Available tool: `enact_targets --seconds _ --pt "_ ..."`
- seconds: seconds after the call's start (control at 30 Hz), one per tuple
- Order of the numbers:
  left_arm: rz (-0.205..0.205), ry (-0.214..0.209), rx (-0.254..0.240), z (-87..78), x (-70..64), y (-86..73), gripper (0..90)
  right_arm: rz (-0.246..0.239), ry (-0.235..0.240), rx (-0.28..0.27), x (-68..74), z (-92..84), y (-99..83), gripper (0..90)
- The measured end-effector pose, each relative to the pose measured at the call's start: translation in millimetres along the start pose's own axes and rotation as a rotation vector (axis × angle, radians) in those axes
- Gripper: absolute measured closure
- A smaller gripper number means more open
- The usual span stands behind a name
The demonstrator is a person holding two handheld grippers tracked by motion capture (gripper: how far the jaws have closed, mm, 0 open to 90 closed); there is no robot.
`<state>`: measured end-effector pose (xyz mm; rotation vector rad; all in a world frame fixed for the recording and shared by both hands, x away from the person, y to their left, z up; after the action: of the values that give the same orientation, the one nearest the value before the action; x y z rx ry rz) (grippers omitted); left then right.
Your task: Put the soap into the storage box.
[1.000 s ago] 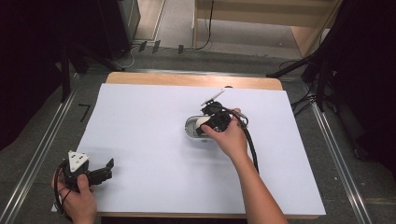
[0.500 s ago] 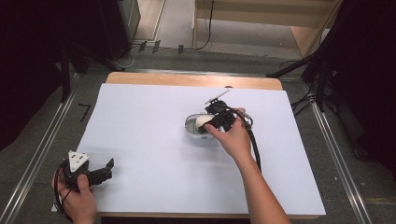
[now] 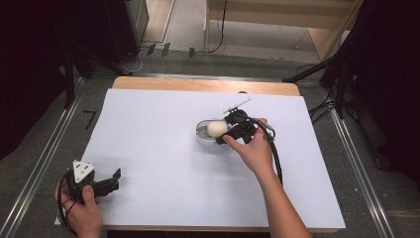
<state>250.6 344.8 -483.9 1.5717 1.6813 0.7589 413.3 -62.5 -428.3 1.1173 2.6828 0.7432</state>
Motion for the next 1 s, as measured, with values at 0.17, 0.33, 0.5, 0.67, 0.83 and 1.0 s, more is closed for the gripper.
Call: enact_targets --seconds 0.17,0.33,0.5,0.67,0.83,1.0 --pt "0.002 0.002 0.002 -0.1 -0.2 0.0 0.1 0.007 -0.006 -0.011 -4.2 -4.1 -8.0 23.6" --pt "0.003 0.003 0.003 -0.2 -0.4 -0.1 0.1 0.02 -0.012 -0.012 -8.0 -6.8 -17.0 23.6" --pt "0.004 0.003 0.003 -0.2 -0.4 -0.1 0.0 0.033 -0.019 -0.012 -13.9 -9.0 -28.1 23.6" --pt "0.004 0.005 0.002 -0.1 -0.6 -0.1 0.1 0.046 -0.025 -0.014 -19.5 -11.8 -38.6 23.6" --pt "0.005 0.006 0.001 0.1 -0.8 -0.1 0.1 0.062 -0.034 -0.019 -25.9 -14.7 -50.9 23.6" --pt "0.008 0.007 0.001 0.1 -0.8 -0.1 0.1 0.077 -0.041 -0.025 -30.8 -15.4 -64.8 23.4"
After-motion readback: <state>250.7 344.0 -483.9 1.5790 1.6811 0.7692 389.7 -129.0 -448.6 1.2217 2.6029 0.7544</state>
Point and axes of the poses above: each handheld gripper's, and its own axes: z roughly forward along the jaws, y roughly out of its top, x roughly to its left, the point moved 3 cm from there along z, roughly forward along the jaws, and after that the axes turned 11 degrees about -z, right-handed, at the moved point
